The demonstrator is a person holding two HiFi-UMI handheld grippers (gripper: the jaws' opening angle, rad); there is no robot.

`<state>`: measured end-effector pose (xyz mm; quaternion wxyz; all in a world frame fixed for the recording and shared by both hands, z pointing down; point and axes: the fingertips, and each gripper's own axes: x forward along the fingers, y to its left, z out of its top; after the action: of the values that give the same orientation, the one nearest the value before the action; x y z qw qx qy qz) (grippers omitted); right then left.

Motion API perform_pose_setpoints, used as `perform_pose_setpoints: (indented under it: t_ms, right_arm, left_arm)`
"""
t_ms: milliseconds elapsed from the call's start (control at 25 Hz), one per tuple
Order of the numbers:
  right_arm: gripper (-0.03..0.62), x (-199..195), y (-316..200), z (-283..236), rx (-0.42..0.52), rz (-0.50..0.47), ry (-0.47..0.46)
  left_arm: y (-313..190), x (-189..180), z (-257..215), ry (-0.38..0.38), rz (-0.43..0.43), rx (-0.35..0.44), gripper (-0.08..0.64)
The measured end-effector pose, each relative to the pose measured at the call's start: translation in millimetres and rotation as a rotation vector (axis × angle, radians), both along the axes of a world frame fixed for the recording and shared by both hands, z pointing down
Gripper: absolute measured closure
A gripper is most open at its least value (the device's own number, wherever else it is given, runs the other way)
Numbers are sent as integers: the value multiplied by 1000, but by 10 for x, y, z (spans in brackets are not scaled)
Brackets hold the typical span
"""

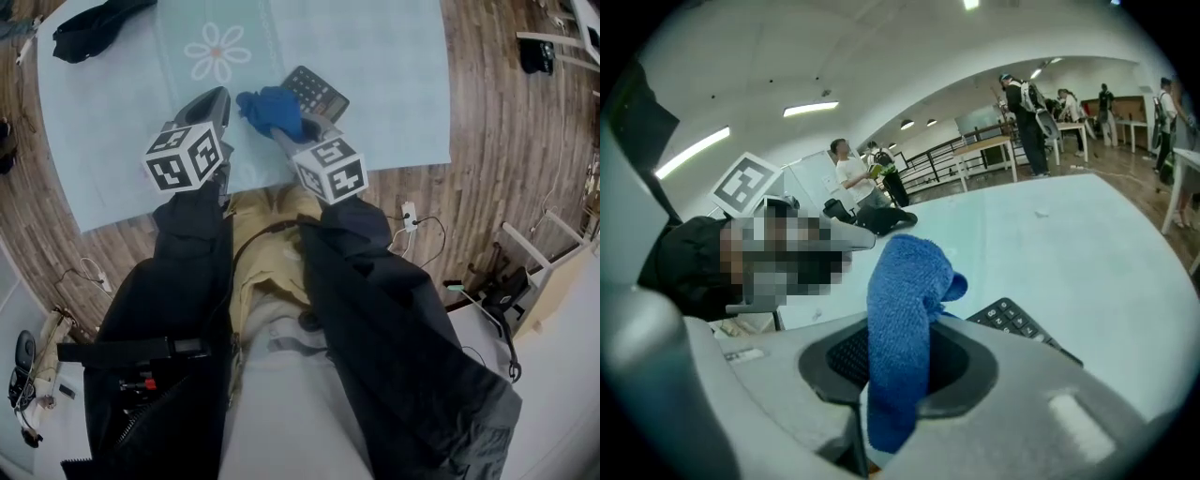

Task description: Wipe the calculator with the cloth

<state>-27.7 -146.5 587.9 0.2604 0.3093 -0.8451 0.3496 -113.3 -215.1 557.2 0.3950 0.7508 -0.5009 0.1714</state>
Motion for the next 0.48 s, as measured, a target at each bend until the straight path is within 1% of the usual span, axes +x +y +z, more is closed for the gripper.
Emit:
perform_pose_setpoints:
  t_ms: [160,280,360,480]
  right_arm:
    - [497,213,-250,-386,66,115,-30]
    - [497,362,-448,-755,149,182,-46]
    - [497,451,-540,-1049,209,213,-55]
    - [497,563,-684,-1486,301,256,-64]
  left_arm:
    - [-211,85,-342,17,12,77,563]
    - [-331,199,-656,43,35,149,563]
    - [-367,297,-924,61,51,202,563]
    - [-439,426,-1338,70,72,289,563]
